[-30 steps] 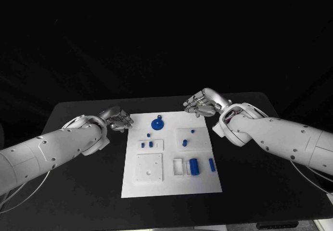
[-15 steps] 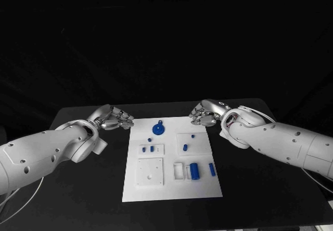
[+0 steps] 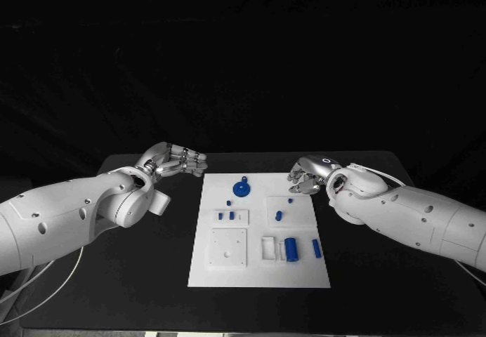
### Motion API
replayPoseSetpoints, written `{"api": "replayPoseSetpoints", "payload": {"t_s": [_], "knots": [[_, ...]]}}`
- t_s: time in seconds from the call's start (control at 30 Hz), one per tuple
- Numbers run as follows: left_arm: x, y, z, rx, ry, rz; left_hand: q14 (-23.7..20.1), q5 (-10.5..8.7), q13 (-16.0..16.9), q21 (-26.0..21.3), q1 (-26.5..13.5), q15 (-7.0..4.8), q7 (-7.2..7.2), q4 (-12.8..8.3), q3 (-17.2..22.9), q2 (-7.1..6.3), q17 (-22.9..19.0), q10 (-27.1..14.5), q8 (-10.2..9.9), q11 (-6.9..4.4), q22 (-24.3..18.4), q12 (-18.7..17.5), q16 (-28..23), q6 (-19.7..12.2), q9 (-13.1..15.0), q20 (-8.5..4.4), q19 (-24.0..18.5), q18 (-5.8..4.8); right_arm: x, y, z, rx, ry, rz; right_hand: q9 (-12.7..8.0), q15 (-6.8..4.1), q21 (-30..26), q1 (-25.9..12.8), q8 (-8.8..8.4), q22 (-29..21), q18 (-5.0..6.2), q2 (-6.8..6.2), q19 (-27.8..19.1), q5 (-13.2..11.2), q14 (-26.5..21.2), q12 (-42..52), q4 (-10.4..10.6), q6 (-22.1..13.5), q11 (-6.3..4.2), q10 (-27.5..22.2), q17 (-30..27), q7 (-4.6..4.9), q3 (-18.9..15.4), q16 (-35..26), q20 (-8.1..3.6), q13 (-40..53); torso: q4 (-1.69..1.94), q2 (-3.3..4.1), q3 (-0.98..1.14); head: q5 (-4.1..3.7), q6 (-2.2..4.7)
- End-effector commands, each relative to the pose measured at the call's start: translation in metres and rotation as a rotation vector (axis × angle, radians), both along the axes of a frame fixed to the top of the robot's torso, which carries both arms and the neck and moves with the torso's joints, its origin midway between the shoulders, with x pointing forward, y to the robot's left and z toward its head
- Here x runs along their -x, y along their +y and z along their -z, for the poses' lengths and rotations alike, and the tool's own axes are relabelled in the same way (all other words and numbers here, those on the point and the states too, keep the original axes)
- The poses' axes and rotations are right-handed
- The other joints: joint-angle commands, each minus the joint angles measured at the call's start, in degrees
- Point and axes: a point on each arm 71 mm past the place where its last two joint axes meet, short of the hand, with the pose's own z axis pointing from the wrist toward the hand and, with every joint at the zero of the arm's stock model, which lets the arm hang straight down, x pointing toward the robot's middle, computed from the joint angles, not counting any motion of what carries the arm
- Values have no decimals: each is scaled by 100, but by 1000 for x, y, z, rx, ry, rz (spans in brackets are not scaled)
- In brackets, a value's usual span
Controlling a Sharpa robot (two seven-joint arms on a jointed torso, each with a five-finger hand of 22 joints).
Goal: Assemble the parts on the task board
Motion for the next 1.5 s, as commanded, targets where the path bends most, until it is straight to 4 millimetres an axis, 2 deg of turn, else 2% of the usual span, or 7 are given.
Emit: {"api": "replayPoseSetpoints", "payload": {"t_s": [0.03,0.3,0.4,0.53,0.6,1.07,1.5], "knots": [[-1,-3,-2,52,1,-6,-62,37,-7,7,1,13,6,-14,-62,70,1,-52,-9,8,-203,-4,-18,-46,-3,38,28,117,2,-1,11,100,42,17,-4,24,-24,17,-20,-14,97,-81,54,-30,6,-12,34,-50,5,-48,6,6,-1,7,4,-6,12,-126,-20,48,-74],[-4,-7,-1,56,3,-11,-422,46,-5,-1,13,106,31,-27,-258,110,-36,-315,-1,69,-972,11,-18,-164,-4,165,-146,86,6,1,32,141,90,30,-3,62,-84,44,-19,-53,107,-145,44,-33,-45,-11,106,-202,61,-230,5,53,-77,-19,36,-5,19,-224,-55,140,-195],[-5,-9,-1,59,5,-10,-449,53,-6,12,30,115,39,-44,-350,154,-34,-326,8,77,-1486,14,-18,-175,-3,184,-65,104,7,1,38,153,101,36,-2,65,-88,68,-18,-52,114,-135,49,-39,-55,-9,117,-210,67,-250,3,57,-63,-23,39,-5,26,-253,-70,169,-228],[-5,-12,0,64,7,-6,-458,66,-4,26,38,119,49,-81,-425,186,-36,-320,-1,88,-2072,12,-31,-191,-12,173,99,91,7,1,44,168,101,46,-3,58,-79,101,-19,-22,127,-130,51,-236,-55,-10,87,-203,65,-241,7,60,168,-13,33,-7,34,-258,-89,187,-261],[-5,-13,0,67,8,-2,-458,66,-4,26,38,119,49,-81,-425,186,-36,-320,-1,88,-2072,12,-31,-191,-12,173,99,91,6,1,46,172,98,51,-3,55,-62,52,-20,30,133,-200,46,-297,-55,-11,82,-196,62,-232,12,58,422,-3,32,-8,44,-257,-100,191,-272],[-3,-18,-1,80,12,9,-448,58,-6,55,34,149,80,-99,-472,230,-35,-326,9,124,-2581,15,-18,-166,-4,154,255,107,4,12,57,176,90,44,-3,54,-59,51,-18,160,142,-264,29,-454,-59,-10,154,-197,65,-230,20,63,723,12,31,-7,40,-197,-77,209,-243],[-2,-23,-1,86,17,22,-442,65,-6,67,31,163,102,-96,-480,245,-35,-328,8,141,-2623,15,-18,-160,-4,150,300,123,4,22,68,168,105,36,-1,30,-18,90,-17,342,154,-183,22,-974,-47,-12,191,-101,39,-148,44,46,1300,42,8,-10,47,-158,-74,132,-221]]}}
